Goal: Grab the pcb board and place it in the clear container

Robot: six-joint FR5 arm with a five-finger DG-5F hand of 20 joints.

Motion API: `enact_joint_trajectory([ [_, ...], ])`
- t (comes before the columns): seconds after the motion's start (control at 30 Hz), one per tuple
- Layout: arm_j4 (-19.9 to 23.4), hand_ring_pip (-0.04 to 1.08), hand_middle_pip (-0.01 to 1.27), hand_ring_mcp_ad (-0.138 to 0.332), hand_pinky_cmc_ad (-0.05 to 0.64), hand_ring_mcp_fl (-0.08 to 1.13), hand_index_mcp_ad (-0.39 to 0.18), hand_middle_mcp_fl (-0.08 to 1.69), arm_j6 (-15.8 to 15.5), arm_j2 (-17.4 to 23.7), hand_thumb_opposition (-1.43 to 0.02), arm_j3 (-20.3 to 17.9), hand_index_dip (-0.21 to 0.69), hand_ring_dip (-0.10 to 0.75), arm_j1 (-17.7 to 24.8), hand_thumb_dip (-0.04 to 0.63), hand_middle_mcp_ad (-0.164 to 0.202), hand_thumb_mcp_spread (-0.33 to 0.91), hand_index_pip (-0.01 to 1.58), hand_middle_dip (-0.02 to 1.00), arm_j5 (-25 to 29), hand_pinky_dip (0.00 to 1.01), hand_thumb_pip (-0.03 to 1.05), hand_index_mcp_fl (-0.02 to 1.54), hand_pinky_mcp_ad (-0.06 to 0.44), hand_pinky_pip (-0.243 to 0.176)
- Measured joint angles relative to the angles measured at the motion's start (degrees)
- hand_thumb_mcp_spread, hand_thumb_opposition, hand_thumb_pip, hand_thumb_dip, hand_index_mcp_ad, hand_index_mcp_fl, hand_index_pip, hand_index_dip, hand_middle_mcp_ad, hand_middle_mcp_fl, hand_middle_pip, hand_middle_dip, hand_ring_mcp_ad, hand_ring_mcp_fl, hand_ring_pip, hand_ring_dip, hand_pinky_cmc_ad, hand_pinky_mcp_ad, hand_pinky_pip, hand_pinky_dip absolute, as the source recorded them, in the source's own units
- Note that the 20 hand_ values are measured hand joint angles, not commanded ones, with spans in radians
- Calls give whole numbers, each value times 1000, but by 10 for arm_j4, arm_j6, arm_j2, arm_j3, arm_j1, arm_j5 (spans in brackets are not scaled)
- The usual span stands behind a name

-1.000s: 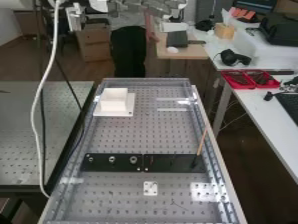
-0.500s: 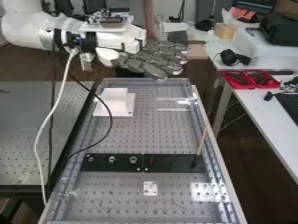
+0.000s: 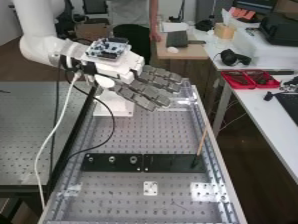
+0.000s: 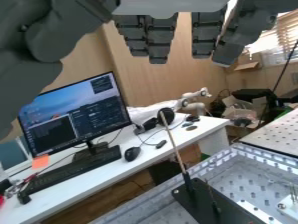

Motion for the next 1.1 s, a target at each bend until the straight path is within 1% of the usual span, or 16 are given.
enact_joint_trajectory([
  [0.13,2,87,138,215,250,-2,37,3,15,-1,-649,-8,126,-49,28,10,37,230,70,42,81,337,145,0,166,-112],
  [0.17,1,87,138,215,246,-2,37,3,18,-1,-649,-8,119,-49,32,10,37,230,66,38,93,339,145,0,164,-112],
  [0.23,-8,87,141,215,250,-2,33,7,40,-5,-649,-9,140,-49,52,10,37,232,70,42,141,339,148,0,164,-112],
  [0.27,-14,87,141,215,250,-2,37,3,56,-10,-649,-9,140,-49,64,10,37,227,70,42,167,339,148,0,166,-112],
  [0.33,-23,87,141,216,250,-2,37,3,84,-18,-649,-8,143,-49,82,10,38,244,70,40,204,354,152,0,166,-112],
  [0.37,-26,87,141,216,250,-2,37,7,92,-21,-649,-7,152,-49,87,10,38,243,73,42,214,354,152,0,166,-112],
  [0.43,-34,87,141,216,250,-2,37,7,125,-39,-649,-1,154,-49,113,10,38,257,73,42,268,361,154,0,166,-110],
  [0.47,-36,87,138,216,250,-2,37,3,134,-50,-649,4,152,-49,125,9,38,264,66,38,291,367,154,0,166,-110],
  [0.5,-36,87,141,218,250,-2,35,7,137,-55,-649,6,168,-49,129,9,40,265,75,42,301,367,155,0,166,-113],
  [0.57,-31,87,141,218,250,-2,35,9,144,-75,-660,17,180,-49,142,9,42,271,77,42,342,377,161,0,166,-122],
  [0.63,-22,87,141,218,250,-2,37,9,148,-89,-661,24,192,-49,149,17,42,278,72,38,370,380,166,0,166,-124],
  [0.73,-5,87,141,218,246,-2,37,7,156,-107,-668,32,250,-49,158,19,42,297,77,44,412,380,185,7,164,-124],
  [0.77,4,87,141,218,250,-2,37,7,156,-113,-663,33,253,-49,160,24,44,309,75,40,427,380,190,3,166,-124],
  [0.9,38,86,141,218,246,-2,33,9,155,-129,-681,37,349,-49,165,38,40,340,87,40,472,380,213,26,164,-124],
  [1.03,25,86,141,218,246,-2,24,9,188,-147,-698,45,417,-49,165,38,44,374,87,44,489,380,222,61,164,-124],
  [1.1,20,86,141,218,246,-2,12,9,201,-154,-705,47,431,-49,164,38,40,389,87,44,494,380,230,61,164,-124],
])
